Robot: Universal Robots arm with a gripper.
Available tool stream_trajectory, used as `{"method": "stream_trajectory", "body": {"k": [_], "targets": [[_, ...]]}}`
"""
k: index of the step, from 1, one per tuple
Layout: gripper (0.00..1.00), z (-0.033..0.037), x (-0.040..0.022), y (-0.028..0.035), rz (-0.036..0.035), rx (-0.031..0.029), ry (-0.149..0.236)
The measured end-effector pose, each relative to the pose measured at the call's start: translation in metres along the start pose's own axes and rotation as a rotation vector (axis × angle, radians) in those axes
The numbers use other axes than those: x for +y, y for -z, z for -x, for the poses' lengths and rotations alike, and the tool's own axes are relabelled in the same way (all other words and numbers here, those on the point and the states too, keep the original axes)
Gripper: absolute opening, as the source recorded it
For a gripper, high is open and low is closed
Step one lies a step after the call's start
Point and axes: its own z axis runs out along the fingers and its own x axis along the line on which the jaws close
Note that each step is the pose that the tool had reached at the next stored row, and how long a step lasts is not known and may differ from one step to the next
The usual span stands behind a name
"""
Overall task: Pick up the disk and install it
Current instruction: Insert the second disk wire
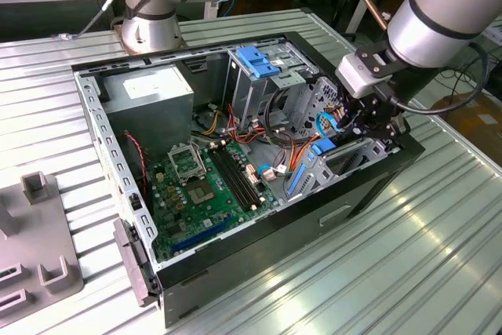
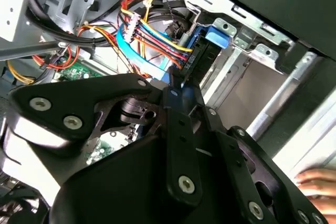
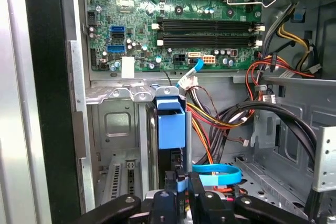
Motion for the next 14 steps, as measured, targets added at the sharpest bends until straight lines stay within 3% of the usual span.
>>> {"method": "stream_trajectory", "body": {"k": [1, 2, 5, 7, 14], "targets": [[0.24, 0.0011, -0.0009, 0.0064, -0.0001, 0.0001, 0.000], [0.24, 0.0013, -0.0010, 0.0071, -0.0001, 0.0000, 0.000], [0.22, 0.0013, -0.0010, 0.0071, 0.0000, 0.0000, 0.000], [0.10, 0.0013, -0.0010, 0.0071, 0.0000, 0.0000, 0.000], [0.10, 0.0014, -0.0010, 0.0071, 0.0000, 0.0000, 0.000]]}}
